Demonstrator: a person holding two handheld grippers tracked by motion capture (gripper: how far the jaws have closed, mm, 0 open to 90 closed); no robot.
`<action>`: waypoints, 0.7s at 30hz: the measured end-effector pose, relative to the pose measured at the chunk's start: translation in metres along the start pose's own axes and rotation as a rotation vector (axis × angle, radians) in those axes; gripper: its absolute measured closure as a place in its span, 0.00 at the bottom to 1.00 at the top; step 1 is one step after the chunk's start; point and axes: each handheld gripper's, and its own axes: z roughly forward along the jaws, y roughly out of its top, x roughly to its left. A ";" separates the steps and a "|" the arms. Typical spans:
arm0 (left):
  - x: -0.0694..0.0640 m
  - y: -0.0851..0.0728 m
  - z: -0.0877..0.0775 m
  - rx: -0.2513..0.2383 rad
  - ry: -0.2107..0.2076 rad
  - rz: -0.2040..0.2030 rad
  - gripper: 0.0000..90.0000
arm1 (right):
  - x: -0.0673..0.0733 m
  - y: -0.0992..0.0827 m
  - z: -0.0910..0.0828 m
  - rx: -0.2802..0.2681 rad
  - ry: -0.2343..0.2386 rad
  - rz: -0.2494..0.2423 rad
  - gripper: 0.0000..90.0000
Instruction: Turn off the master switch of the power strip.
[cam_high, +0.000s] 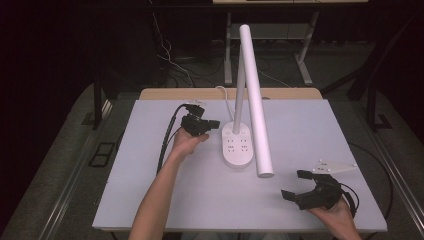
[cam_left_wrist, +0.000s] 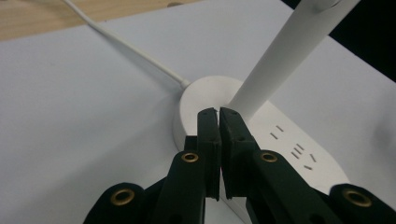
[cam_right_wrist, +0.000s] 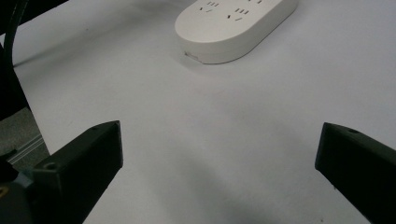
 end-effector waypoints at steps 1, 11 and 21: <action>-0.001 0.001 -0.003 0.001 0.005 0.010 0.97 | 0.000 0.000 0.000 0.001 0.000 0.003 0.00; -0.009 0.001 -0.032 -0.034 0.001 0.056 0.91 | 0.001 0.000 0.000 0.001 0.004 0.003 0.00; -0.012 -0.013 -0.061 -0.068 -0.056 0.045 0.42 | 0.001 0.001 0.000 -0.001 0.002 0.002 0.00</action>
